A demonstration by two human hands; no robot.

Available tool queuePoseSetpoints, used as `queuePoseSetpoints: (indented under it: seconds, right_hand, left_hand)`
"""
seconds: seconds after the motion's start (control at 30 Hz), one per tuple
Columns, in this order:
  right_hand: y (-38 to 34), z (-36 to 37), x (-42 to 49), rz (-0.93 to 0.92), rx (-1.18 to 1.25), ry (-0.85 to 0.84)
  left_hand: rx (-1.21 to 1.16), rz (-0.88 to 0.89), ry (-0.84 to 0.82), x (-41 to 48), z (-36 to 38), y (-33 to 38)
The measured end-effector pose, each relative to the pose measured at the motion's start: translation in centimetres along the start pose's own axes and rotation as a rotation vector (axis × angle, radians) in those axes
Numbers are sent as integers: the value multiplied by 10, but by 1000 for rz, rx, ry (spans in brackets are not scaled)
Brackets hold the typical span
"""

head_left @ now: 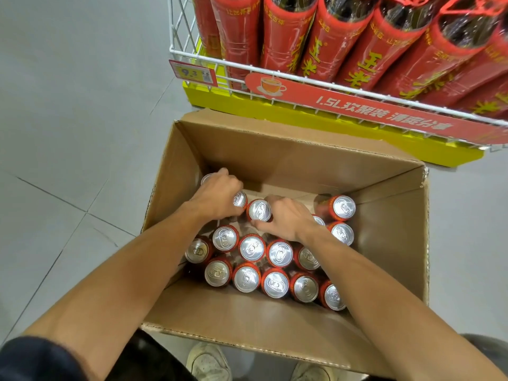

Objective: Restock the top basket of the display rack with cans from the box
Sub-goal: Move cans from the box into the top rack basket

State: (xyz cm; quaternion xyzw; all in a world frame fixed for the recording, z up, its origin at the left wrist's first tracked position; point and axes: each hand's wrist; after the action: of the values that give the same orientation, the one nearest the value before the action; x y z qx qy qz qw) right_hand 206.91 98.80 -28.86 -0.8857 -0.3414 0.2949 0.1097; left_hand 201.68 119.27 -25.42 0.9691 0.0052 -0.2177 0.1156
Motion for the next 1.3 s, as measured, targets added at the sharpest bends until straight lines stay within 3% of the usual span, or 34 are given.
queuePoseSetpoints:
  seconds: [0.27,0.47,0.77,1.0,1.3]
  right_hand:
    - [29,-33,16,155,44,31]
    - [27,-19,16,223,130,110]
    - [29,-70,-27,236,254,262]
    - [-15,-221,-126,146,266,336]
    - [-150,-566,-301,35,191,584]
  left_hand:
    - [-103,-21,114,26,10,10]
    - [-157,-40,64,33,20,21]
    - [-550,-84,152,11,-27,30]
    - [-854,57,114,-60,-183,72]
    - [-915,288,132,-195,-555,177]
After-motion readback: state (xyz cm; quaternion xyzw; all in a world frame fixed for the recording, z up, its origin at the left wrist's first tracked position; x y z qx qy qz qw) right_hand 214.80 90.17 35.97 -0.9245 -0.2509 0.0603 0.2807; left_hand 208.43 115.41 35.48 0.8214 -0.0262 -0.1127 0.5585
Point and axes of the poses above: each hand's wrist, its own x-axis towards the middle knuckle, its own z-axis out of the palm, y = z × x, and after that the axes turned 1 degree about -x, right-handed
